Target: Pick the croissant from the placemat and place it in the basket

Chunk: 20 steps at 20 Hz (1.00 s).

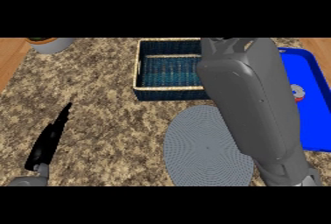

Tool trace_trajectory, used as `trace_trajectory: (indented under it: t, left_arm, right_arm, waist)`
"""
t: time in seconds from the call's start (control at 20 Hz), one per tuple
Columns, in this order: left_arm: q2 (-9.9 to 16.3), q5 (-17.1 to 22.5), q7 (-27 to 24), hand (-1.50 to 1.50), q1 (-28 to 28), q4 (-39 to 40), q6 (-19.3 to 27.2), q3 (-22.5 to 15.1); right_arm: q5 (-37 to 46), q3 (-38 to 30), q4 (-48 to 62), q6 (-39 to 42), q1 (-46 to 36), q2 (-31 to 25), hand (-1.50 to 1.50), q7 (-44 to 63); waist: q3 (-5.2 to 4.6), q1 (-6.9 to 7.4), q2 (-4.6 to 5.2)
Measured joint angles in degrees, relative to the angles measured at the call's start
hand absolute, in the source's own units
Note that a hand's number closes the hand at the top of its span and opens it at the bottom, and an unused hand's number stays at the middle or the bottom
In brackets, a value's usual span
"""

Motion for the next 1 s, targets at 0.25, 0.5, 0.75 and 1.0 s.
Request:
trace_trajectory:
  t: [0.25, 0.5, 0.75, 1.0]
  left_arm:
    - [-0.38, -0.30, -0.28, 0.00, -0.57, 0.50, -0.33, 0.29]
    - [-0.23, -0.24, -0.99, 0.00, -0.73, 1.16, -0.96, 1.13]
    - [-0.48, -0.55, -0.87, 0.00, -0.58, 0.76, -1.19, 1.07]
    - [-0.55, -0.47, -1.93, 0.00, -0.12, 1.77, -0.99, 1.91]
  right_arm:
    - [-0.31, 0.57, 8.45, -7.22, -0.74, 0.32, -1.50, -0.97]
    - [-1.30, 1.05, 15.66, -16.16, -1.16, 0.42, -1.50, -4.21]
    - [-0.93, -0.11, 17.83, -26.32, -2.95, 0.45, -1.50, -2.89]
    - [-1.30, -4.48, 16.06, -31.91, -1.53, -1.48, -1.50, -0.59]
  waist:
    - [0.00, 0.13, 0.03]
    - [0.01, 0.24, 0.08]
    - [0.02, 0.35, 0.07]
    - [0.02, -0.37, -0.08]
